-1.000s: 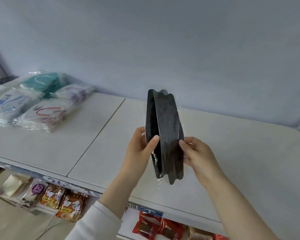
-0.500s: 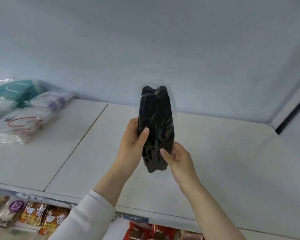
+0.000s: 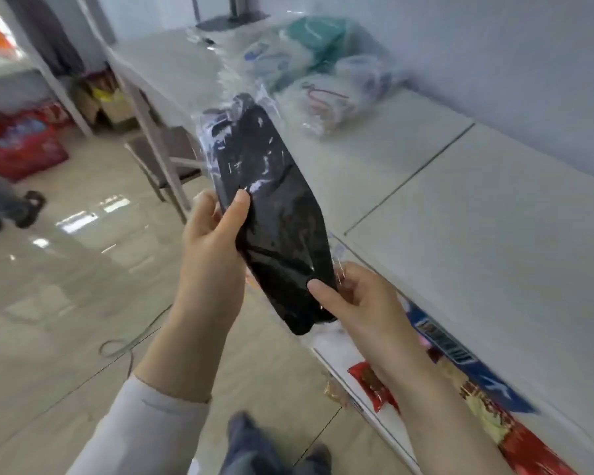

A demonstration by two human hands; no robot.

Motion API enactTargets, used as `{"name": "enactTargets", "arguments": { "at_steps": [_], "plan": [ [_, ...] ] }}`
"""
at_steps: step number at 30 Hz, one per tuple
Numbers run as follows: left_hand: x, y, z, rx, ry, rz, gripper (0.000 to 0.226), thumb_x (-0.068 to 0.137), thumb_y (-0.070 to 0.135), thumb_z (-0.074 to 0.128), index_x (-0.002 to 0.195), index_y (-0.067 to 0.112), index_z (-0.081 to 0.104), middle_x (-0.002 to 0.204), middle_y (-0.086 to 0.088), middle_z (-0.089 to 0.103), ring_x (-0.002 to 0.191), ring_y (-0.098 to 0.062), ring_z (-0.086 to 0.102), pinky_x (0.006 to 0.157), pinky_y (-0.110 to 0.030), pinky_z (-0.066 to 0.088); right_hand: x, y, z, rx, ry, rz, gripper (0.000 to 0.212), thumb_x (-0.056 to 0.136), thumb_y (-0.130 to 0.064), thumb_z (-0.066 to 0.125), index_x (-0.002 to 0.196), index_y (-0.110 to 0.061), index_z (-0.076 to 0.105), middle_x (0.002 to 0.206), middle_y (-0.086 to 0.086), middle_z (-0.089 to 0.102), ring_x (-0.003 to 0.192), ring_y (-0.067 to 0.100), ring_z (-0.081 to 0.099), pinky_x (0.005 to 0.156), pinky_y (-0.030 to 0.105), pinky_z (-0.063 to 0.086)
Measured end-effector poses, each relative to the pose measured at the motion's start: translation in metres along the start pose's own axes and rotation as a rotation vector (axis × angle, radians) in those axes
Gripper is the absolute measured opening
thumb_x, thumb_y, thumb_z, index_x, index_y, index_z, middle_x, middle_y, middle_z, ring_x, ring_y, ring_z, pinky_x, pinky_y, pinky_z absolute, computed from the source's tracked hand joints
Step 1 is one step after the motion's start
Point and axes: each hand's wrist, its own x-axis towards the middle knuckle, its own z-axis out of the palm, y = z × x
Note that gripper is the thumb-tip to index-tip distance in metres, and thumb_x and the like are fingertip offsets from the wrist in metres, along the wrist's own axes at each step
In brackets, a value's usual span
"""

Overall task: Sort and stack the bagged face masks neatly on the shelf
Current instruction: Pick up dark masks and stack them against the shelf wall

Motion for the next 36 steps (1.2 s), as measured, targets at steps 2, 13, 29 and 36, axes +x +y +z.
{"name": "enactTargets", "arguments": {
  "at_steps": [2,13,29,36],
  "plan": [
    [0.005,0.005,-0.059,0.016,0.125,-0.034,0.011,0.096,0.012,0.050,0.103,0.013,0.059,0.098,-0.004,0.070,0.088,-0.017,0.068,0.075,-0.030,0.054,0.016,0.009,0.049,0.028,-0.121,0.035,0.004,0.086,-0.018,0.062,0.085,-0.021,0.065,0.076,-0.009,0.071,0.074,0.001,0.066,0.064,0.012,0.050],
    [0.031,-0.023,-0.370,0.162,0.553,-0.411,0.016,0.095,0.006,0.052,0.080,0.011,0.048,0.083,-0.011,0.054,0.075,-0.016,0.058,0.067,-0.021,0.054,0.093,0.095,0.309,-0.234,-0.504,0.417,0.005,0.087,-0.007,0.062,0.088,-0.002,0.062,0.087,0.012,0.067,0.080,0.017,0.061,0.061,0.012,0.044],
    [0.287,0.038,-0.491,0.138,0.613,-0.362,0.011,0.094,0.010,0.055,0.098,0.000,0.054,0.094,-0.016,0.055,0.078,-0.022,0.061,0.080,-0.030,0.053,0.338,0.019,0.448,-0.236,-0.494,0.333,0.008,0.091,-0.021,0.059,0.090,-0.016,0.065,0.086,-0.006,0.070,0.076,-0.001,0.064,0.064,0.007,0.044],
    [0.403,0.130,-0.439,0.284,0.435,-0.064,0.016,0.092,0.015,0.058,0.094,-0.001,0.060,0.082,-0.015,0.057,0.078,-0.019,0.060,0.076,-0.028,0.055,0.431,-0.075,0.437,-0.167,-0.224,0.145,0.009,0.088,-0.016,0.060,0.097,-0.014,0.063,0.093,-0.002,0.071,0.084,-0.001,0.065,0.074,0.014,0.049]
  ]
}}
